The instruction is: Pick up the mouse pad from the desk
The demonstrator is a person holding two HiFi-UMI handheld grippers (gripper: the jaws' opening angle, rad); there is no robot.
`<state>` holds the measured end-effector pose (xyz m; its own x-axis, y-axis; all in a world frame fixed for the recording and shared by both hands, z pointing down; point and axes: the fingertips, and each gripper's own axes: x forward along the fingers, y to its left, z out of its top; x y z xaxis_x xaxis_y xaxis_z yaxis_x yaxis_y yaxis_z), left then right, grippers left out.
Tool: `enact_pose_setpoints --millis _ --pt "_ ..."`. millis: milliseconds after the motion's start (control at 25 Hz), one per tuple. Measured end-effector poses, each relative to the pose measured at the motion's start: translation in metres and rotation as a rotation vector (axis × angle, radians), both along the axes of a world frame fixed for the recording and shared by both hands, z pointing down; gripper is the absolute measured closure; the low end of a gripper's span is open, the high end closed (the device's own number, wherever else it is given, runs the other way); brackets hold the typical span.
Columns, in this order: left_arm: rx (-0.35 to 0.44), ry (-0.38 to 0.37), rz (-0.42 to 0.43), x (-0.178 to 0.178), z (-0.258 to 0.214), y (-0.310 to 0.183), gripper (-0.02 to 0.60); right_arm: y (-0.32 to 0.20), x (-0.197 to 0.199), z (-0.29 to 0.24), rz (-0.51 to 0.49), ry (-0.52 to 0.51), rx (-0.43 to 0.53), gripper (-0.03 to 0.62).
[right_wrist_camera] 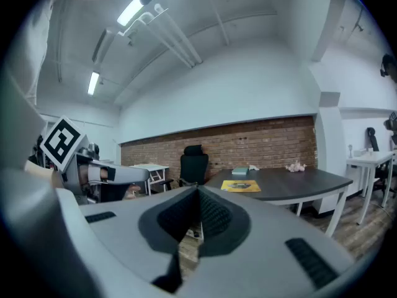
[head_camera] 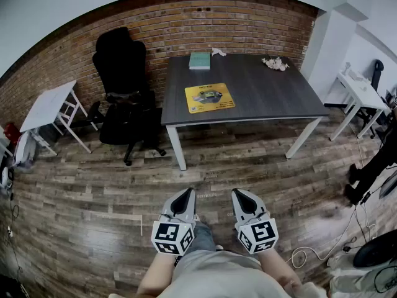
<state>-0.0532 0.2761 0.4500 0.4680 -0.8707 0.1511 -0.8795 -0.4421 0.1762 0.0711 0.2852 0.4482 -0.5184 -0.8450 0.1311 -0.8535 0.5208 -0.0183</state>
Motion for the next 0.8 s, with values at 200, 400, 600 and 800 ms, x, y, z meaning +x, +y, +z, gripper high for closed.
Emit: enact_pose_setpoints --millis 200,400,600,800 --pt "0.019 -0.003 0.001 0.005 0.002 0.004 0.571 0.004 0.005 0.003 0.004 0.009 0.008 0.592" --pt "0.021 -0.014 0.012 0.011 0.001 0.004 0.571 0.002 0.011 0.001 0.009 0.014 0.010 0.594" --pt "0.033 -0.020 0.019 0.014 -0.002 0.004 0.571 0.002 0.013 -0.001 -0.009 -0.007 0.019 0.592" --pt "0.036 0.010 0.003 0.012 -0.002 0.003 0.571 0.002 0.009 0.003 -0.041 -0.006 0.012 0.592"
